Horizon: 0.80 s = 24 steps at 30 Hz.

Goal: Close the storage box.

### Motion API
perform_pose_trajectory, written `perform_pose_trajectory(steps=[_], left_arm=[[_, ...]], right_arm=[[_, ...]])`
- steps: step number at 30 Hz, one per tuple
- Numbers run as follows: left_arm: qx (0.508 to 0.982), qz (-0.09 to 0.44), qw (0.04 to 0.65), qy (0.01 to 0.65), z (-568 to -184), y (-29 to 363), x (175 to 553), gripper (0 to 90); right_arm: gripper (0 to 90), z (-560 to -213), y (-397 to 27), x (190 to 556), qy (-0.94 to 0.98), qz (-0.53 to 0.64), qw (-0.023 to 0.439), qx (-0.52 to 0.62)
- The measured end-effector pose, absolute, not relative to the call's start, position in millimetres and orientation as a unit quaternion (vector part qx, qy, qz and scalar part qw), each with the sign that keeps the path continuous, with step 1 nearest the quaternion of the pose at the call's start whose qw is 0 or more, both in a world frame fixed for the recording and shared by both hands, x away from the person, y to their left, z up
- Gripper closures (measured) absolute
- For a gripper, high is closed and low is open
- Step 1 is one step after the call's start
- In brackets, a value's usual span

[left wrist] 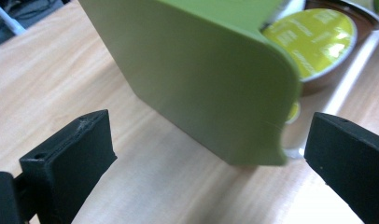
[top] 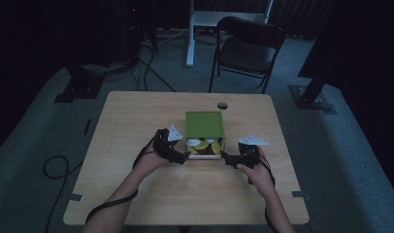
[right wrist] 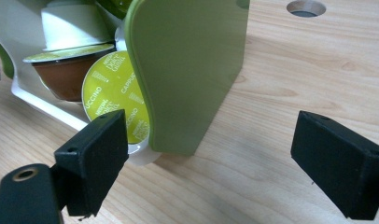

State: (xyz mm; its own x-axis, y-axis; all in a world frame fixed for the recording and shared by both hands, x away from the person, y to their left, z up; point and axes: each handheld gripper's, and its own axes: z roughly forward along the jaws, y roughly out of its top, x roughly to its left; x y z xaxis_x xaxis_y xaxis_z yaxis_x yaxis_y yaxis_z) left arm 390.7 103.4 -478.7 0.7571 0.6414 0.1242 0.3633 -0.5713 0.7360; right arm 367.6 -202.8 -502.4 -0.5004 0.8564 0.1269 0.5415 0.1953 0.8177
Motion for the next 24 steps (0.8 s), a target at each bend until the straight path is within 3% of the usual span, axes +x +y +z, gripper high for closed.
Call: perform_pose_trajectory(steps=[24], left_arm=[[0.848, 0.170, 0.403, 0.298, -480, 140, 357, 1.3]], right_arm=[[10.7, -502, -221, 341, 0.743, 0.438, 0.193, 0.468]])
